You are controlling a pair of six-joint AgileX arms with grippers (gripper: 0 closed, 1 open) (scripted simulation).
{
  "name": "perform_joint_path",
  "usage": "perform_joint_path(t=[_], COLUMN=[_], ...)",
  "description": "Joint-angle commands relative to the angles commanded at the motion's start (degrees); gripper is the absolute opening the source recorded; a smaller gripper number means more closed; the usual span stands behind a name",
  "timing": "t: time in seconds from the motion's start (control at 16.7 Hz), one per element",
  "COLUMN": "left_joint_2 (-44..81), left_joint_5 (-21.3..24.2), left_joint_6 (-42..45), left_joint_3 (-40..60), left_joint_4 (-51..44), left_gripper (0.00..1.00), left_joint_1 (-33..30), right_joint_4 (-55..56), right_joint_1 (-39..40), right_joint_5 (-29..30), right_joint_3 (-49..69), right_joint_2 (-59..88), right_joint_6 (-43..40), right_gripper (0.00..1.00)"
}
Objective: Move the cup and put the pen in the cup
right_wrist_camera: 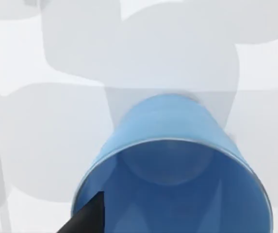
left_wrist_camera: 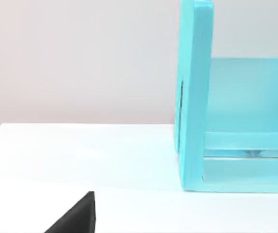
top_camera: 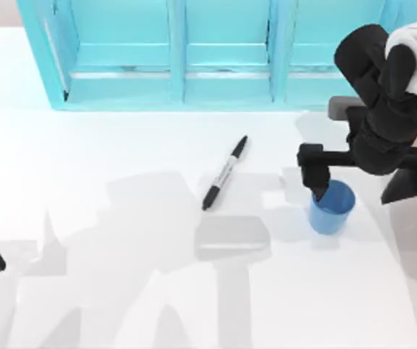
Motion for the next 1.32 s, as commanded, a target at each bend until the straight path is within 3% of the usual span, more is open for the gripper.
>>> perform_joint_path(t=[0.42, 0.96, 1.32], left_joint_2=[0.0, 0.0, 0.0], left_joint_5=[0.0, 0.0, 0.0], left_joint_6=[0.0, 0.0, 0.0], left_joint_3=[0.0, 0.0, 0.0], left_joint_4=[0.0, 0.0, 0.0], left_gripper=[1.0, 1.0, 1.0], left_joint_1=[0.0, 0.0, 0.0], right_joint_4=[-4.17, -32.2, -33.87], right_joint_1=[-0.23, -0.45, -0.25], right_joint_5=[0.01, -0.04, -0.03], right_joint_3=[4.2, 30.9, 32.59], right_joint_2=[0.27, -0.84, -1.17], right_joint_6=[0.22, -0.18, -0.33], right_gripper=[1.0, 1.0, 1.0])
